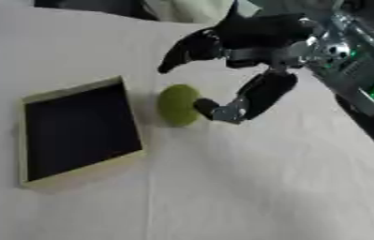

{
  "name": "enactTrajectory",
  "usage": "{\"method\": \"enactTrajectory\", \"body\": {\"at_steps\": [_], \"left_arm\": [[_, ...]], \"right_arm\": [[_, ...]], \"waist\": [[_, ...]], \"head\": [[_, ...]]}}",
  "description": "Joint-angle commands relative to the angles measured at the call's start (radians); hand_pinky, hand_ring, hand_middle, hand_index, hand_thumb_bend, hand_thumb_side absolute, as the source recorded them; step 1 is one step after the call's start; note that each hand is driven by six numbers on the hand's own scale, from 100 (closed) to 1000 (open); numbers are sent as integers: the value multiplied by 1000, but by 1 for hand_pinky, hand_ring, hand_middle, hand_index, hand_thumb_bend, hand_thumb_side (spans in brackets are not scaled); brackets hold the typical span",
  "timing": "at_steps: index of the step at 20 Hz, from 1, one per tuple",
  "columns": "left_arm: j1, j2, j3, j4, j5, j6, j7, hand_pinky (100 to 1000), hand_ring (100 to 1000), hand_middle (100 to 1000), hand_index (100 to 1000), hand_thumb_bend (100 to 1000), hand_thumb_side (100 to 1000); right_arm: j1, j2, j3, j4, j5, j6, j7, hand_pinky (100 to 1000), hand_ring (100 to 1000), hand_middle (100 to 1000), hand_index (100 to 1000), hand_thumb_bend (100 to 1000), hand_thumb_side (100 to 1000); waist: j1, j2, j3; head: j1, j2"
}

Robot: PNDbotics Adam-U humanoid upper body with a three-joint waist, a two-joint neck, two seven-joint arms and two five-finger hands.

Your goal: Pick up objects on the table and place them in the box.

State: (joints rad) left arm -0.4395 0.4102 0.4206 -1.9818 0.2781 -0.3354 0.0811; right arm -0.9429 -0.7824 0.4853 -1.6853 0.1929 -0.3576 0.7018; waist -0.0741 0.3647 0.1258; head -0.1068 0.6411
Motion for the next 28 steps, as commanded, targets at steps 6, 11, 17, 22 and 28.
{"method": "enactTrajectory", "body": {"at_steps": [6,11,17,22,28], "left_arm": [[-7,11,1,-18,7,2,-6,493,690,613,660,100,490],[-6,10,0,-18,8,2,-9,493,690,613,660,100,490],[-6,9,0,-18,9,3,-12,492,691,613,659,100,492],[-7,8,0,-18,10,3,-13,492,691,613,659,100,493],[-8,6,-3,-18,11,4,-15,492,692,613,659,100,494]], "right_arm": [[-47,56,2,114,86,60,-34,845,907,797,975,100,290],[-53,89,4,187,162,50,-73,850,900,791,970,103,304],[-50,120,3,253,237,1,-93,876,930,822,986,186,276],[-52,142,-8,302,271,-26,-100,890,950,850,996,174,303],[-46,160,-21,358,304,-35,-103,894,954,861,999,183,315]], "waist": [[7,-26,2],[9,-25,2],[11,-24,3],[11,-24,4],[12,-23,5]], "head": [[-3,2],[-4,0],[-3,-1],[-5,-3],[-3,-4]]}}
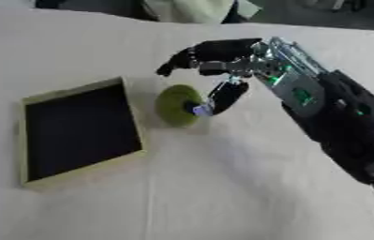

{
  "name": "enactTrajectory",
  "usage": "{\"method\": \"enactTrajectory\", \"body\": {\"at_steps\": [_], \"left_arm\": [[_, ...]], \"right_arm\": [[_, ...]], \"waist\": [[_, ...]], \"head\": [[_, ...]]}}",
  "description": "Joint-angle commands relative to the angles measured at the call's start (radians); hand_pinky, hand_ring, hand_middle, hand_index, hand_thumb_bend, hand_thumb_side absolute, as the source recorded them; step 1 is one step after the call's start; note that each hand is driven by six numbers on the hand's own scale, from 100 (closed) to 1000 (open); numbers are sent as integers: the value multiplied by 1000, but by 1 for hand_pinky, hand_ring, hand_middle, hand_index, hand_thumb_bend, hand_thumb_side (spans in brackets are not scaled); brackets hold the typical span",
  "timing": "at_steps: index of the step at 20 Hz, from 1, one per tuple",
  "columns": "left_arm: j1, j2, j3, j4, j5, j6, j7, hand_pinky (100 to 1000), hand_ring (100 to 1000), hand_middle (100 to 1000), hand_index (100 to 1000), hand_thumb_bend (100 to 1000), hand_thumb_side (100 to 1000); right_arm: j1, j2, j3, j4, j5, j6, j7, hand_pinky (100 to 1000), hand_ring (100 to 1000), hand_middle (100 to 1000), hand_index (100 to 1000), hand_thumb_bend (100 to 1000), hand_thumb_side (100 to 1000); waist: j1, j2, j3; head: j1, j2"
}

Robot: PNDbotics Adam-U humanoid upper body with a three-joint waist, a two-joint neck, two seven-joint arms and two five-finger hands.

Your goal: Pick up objects on the table and place them in the box.

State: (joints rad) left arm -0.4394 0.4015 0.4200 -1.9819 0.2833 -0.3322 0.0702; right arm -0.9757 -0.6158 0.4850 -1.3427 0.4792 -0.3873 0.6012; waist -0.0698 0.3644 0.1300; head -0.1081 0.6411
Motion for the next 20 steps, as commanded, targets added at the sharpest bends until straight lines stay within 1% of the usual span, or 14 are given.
{"method": "enactTrajectory", "body": {"at_steps": [1,4,5,7,10,15,18,20], "left_arm": [[-8,15,-2,-18,6,1,-5,492,692,613,659,100,493],[-9,14,-2,-18,7,1,-6,492,692,613,659,100,494],[-9,14,-2,-18,7,1,-6,492,692,613,659,100,494],[-9,14,-2,-18,8,0,-6,492,692,613,659,100,494],[-11,13,-2,-18,8,0,-5,492,692,613,659,100,494],[-12,12,-2,-18,9,1,-6,492,693,613,659,100,494],[-12,11,-3,-18,9,1,-7,491,693,614,659,100,495],[-13,10,-4,-18,10,1,-9,492,693,614,659,100,495]], "right_arm": [[-13,-4,-23,26,26,-6,-4,895,955,862,999,191,317],[-12,5,-24,51,52,-16,-5,897,954,863,1000,206,325],[-12,8,-24,58,60,-19,-6,898,955,864,999,225,318],[-11,14,-26,73,76,-25,-8,898,954,864,999,222,322],[-7,20,-25,91,91,-34,-7,896,952,857,994,209,351],[-3,34,-20,102,104,-45,12,894,946,833,972,207,371],[0,44,-19,110,114,-48,19,890,938,805,951,212,364],[2,50,-19,117,122,-48,22,887,934,788,931,198,369]], "waist": [[8,-23,1],[9,-22,2],[9,-22,2],[9,-22,2],[9,-21,3],[10,-20,4],[11,-20,4],[12,-19,5]], "head": [[-1,-4],[-2,-5],[-2,-5],[-2,-5],[-1,-5],[-3,-5],[-5,-6],[-5,-5]]}}
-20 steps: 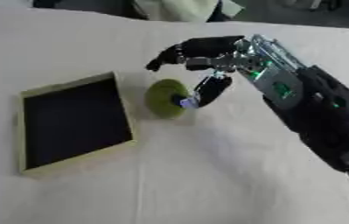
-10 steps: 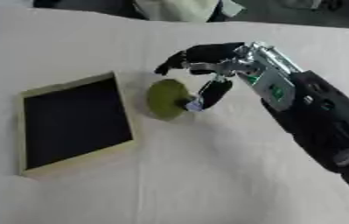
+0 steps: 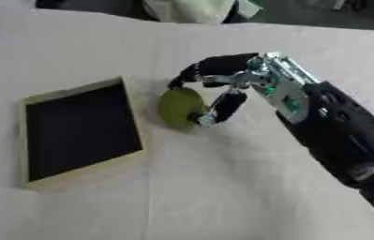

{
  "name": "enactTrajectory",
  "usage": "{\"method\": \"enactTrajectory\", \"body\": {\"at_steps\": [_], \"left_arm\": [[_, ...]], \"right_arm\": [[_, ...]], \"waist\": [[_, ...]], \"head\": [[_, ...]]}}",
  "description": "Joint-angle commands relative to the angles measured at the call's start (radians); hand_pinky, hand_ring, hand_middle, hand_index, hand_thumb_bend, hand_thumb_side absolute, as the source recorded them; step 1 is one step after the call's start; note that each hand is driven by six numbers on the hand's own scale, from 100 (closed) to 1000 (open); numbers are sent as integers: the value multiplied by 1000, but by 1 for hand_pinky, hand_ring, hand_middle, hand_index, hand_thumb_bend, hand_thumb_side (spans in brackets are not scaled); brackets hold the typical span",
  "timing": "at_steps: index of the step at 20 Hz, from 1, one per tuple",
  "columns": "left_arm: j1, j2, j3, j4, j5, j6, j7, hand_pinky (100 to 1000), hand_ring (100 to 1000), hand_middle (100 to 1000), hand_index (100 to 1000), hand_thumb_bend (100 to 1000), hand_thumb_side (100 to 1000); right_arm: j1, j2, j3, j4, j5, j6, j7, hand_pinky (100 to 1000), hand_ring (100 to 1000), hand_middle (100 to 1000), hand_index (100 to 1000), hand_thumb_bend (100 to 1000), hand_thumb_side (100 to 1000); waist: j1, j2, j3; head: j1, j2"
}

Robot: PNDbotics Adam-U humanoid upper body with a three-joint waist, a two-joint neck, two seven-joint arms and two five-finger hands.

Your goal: Pick up objects on the table and place them in the box.

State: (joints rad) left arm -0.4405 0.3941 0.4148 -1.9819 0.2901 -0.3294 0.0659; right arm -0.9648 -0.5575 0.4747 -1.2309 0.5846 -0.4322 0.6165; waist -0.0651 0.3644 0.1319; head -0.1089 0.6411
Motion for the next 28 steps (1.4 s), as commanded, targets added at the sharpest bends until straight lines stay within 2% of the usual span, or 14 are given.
{"method": "enactTrajectory", "body": {"at_steps": [1,5,7,9,10,13,17,18,19,22,28], "left_arm": [[-12,17,1,-18,3,-2,-5,492,693,614,659,100,495],[-12,17,2,-18,3,-1,-6,491,694,614,659,100,497],[-13,17,2,-18,4,-1,-6,492,694,614,659,100,496],[-13,17,2,-18,4,-1,-6,492,694,614,659,100,496],[-13,17,2,-18,4,-1,-6,492,695,614,659,100,496],[-14,16,2,-18,4,-1,-6,492,695,614,659,100,496],[-13,17,1,-18,3,0,-6,492,695,614,659,100,497],[-14,17,1,-18,4,0,-6,492,695,614,659,100,497],[-14,17,1,-18,4,0,-6,492,695,614,659,100,496],[-14,17,0,-18,4,0,-7,492,696,614,659,100,497],[-15,17,0,-18,4,1,-7,493,696,614,659,100,496]], "right_arm": [[-7,-5,-10,8,18,-2,7,885,932,780,921,190,363],[-5,-2,-9,5,3,-4,9,884,916,699,848,100,340],[-5,-1,-11,3,-3,-3,9,877,899,653,806,100,311],[-4,0,-10,2,-2,-3,7,868,876,609,769,100,233],[-4,0,-10,2,-1,-3,5,854,851,575,742,100,137],[-3,-1,-11,-7,-4,-2,-10,836,824,557,727,100,182],[-4,-13,-4,-63,-13,-28,-67,808,782,522,685,100,244],[-4,-17,0,-78,-13,-34,-81,803,776,509,671,100,246],[-4,-20,3,-90,-15,-34,-92,785,760,466,620,100,248],[4,-34,8,-126,-39,-12,-118,765,742,412,552,100,250],[8,-63,4,-233,-86,28,-136,758,736,415,557,100,238]], "waist": [[7,-19,3],[7,-19,3],[8,-19,3],[8,-19,4],[8,-19,4],[7,-19,5],[6,-20,6],[5,-21,6],[5,-21,6],[4,-22,7],[3,-22,10]], "head": [[-4,-5],[-3,-2],[-3,-2],[-3,-2],[-3,-2],[-3,0],[-2,1],[-2,1],[-2,1],[-3,0],[-5,1]]}}
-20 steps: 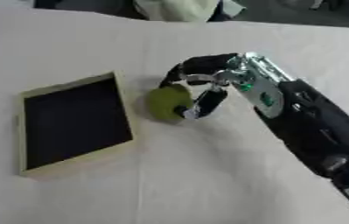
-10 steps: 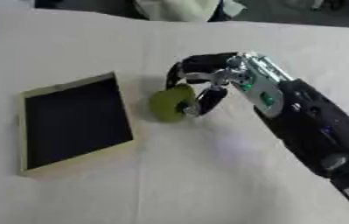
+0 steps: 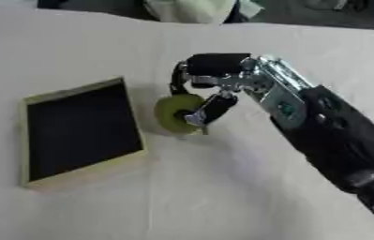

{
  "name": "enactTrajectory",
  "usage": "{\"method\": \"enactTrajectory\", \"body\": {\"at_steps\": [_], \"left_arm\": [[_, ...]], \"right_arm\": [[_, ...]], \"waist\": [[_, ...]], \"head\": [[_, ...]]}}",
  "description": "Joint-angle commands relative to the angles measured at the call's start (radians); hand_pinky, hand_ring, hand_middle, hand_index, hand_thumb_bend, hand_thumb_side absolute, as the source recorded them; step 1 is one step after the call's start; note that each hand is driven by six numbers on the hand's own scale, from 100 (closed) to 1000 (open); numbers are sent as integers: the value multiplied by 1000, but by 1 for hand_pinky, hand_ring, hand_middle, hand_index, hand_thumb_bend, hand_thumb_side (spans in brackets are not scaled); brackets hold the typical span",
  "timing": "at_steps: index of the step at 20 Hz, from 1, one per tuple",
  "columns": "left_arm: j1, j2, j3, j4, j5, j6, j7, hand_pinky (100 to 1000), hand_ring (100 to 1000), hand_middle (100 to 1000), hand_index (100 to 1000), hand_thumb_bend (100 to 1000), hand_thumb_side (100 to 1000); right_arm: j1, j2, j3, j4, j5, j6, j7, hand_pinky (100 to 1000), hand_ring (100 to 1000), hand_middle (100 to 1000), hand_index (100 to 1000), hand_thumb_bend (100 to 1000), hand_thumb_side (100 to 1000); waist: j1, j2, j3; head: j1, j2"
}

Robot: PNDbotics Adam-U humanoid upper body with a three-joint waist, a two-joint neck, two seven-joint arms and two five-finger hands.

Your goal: Pick up objects on the table and place them in the box.

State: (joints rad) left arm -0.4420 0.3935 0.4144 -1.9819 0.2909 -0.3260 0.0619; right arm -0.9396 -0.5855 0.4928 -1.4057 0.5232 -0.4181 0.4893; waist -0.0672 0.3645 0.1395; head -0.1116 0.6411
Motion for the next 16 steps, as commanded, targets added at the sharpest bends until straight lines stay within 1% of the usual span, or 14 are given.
{"method": "enactTrajectory", "body": {"at_steps": [1,4,8,12,16], "left_arm": [[-13,17,1,-18,3,-3,-2,493,696,614,659,100,496],[-14,17,1,-18,3,-3,0,494,696,614,659,100,495],[-16,14,0,-18,4,-4,2,494,697,614,659,100,496],[-17,12,0,-18,5,-3,1,494,697,615,659,100,496],[-23,10,1,-18,6,-6,5,497,695,613,660,100,490]], "right_arm": [[-21,-37,-17,-77,-33,18,-12,758,736,415,557,100,236],[-38,-34,-28,-130,-52,29,-25,756,730,416,558,100,220],[-71,0,-33,-175,-55,45,-44,747,717,416,556,100,208],[-108,37,-35,-193,-46,55,-67,748,711,417,555,100,198],[-139,76,-17,-178,-25,41,-65,744,698,425,568,100,206]], "waist": [[5,-23,3],[5,-24,4],[6,-23,5],[6,-23,8],[6,-24,13]], "head": [[-3,2],[-6,2],[-13,3],[-18,7],[-27,7]]}}
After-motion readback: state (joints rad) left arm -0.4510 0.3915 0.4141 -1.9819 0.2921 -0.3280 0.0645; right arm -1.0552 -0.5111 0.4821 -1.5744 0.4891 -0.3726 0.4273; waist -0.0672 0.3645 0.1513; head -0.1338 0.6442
